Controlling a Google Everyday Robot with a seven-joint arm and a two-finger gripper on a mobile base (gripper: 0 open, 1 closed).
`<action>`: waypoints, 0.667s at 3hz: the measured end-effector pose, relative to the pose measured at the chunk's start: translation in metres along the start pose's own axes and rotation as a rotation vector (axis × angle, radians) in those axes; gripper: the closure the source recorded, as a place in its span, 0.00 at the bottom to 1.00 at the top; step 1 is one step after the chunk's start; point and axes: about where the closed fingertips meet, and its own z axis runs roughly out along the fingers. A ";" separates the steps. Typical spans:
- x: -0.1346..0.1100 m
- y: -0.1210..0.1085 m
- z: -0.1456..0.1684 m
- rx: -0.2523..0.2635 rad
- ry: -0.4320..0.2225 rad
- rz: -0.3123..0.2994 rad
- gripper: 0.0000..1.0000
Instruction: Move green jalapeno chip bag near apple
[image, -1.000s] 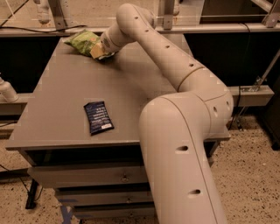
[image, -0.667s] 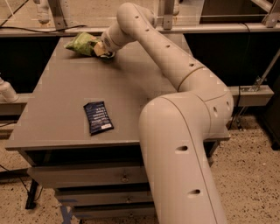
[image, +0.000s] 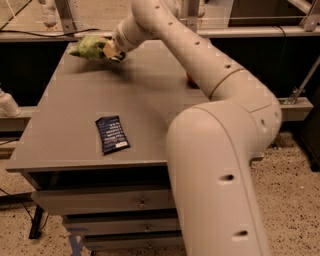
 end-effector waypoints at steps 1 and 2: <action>-0.041 0.065 -0.069 -0.044 -0.011 -0.143 1.00; -0.081 0.085 -0.124 -0.016 -0.069 -0.192 1.00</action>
Offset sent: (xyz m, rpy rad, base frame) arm -0.0663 0.0138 0.0662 -0.0408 -0.0677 0.1144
